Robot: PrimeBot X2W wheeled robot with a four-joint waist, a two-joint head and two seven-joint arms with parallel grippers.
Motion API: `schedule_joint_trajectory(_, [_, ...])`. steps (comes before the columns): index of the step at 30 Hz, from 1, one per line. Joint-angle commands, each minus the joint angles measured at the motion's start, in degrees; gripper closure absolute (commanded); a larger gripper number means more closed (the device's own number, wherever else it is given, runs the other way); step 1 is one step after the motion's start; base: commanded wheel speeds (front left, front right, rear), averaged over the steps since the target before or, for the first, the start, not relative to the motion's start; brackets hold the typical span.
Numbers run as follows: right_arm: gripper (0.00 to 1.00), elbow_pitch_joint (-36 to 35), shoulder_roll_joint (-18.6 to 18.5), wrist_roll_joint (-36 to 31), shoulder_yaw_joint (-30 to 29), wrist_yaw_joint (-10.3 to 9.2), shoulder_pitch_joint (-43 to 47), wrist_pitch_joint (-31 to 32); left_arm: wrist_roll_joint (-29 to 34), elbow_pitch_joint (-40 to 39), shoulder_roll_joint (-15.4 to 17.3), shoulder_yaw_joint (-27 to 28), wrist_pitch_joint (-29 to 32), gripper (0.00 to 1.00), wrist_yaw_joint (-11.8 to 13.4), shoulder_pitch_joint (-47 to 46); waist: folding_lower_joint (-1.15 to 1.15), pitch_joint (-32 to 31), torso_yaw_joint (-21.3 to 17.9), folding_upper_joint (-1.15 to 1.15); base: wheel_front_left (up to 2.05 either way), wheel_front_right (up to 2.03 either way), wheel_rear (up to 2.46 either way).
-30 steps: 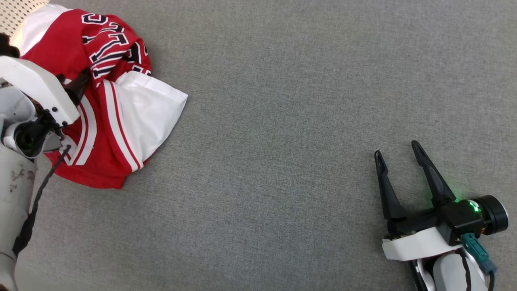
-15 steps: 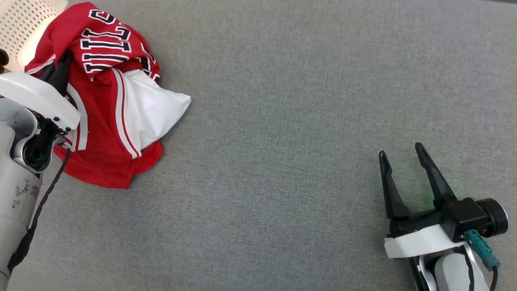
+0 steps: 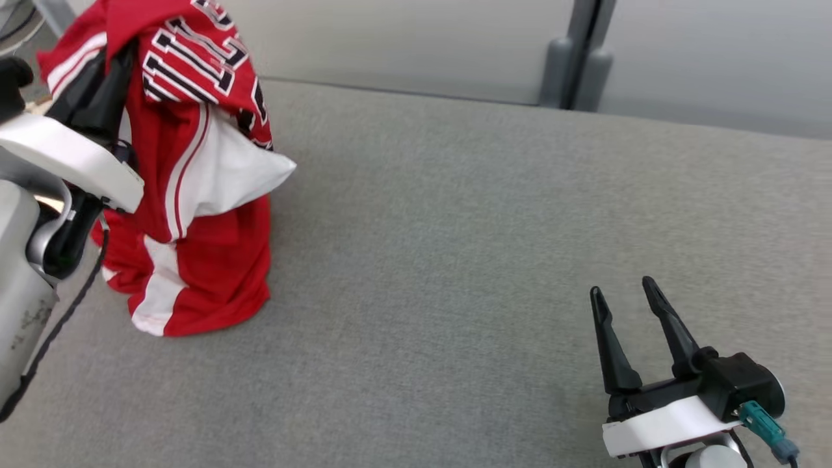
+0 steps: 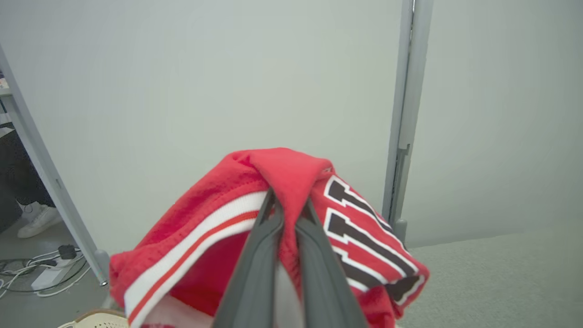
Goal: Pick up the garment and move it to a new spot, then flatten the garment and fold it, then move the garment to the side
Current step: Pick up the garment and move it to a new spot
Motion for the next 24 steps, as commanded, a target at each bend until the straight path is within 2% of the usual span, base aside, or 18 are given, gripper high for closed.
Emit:
schedule_joint_trajectory(1, [0.0, -0.2, -0.27, 0.98, -0.4, -0.12, 0.96, -0.08, 0.75, -1.8, 0.19, -0.36, -0.17, 1.0, 0.05, -1.31, 0.0, -3.24, -3.92, 0.0, 0.0, 0.0, 0.0])
schedule_joint_trajectory(5, [0.0, -1.03, -0.18, 2.52, -0.3, -0.11, 1.36, -0.08, 1.55, -7.52, 1.02, -0.84, 1.11, 1.0, 0.56, -2.81, 0.0, -4.64, -8.11, 0.0, 0.0, 0.0, 0.0])
schedule_joint_trajectory(8, [0.0, -1.15, -0.21, 2.95, -0.2, -0.11, 1.73, -0.08, 1.34, -10.39, 0.89, -1.03, 2.28, 1.0, 1.13, -3.07, 0.0, -4.84, -10.45, 0.0, 0.0, 0.0, 0.0])
schedule_joint_trajectory(14, [0.0, -2.14, -0.21, 3.34, 0.11, -0.11, 0.97, -0.08, 1.11, -17.61, 0.1, -2.57, 5.96, 1.0, 2.45, -2.89, 0.0, -3.34, -17.94, 0.0, 0.0, 0.0, 0.0])
schedule_joint_trajectory(19, [0.0, -3.37, -0.21, 3.56, -0.67, -0.1, -0.3, -0.08, 1.01, -19.37, -2.97, -5.93, 8.45, 1.0, 2.82, -0.6, 0.0, -0.45, -23.37, 0.0, 0.0, 0.0, 0.0])
schedule_joint_trajectory(24, [0.0, -4.3, -0.18, 4.58, -0.37, -0.07, -1.55, -0.08, 0.88, -15.66, -8.3, -10.51, 9.08, 1.0, 2.11, 2.77, 0.0, 2.43, -27.89, 0.0, 0.0, 0.0, 0.0])
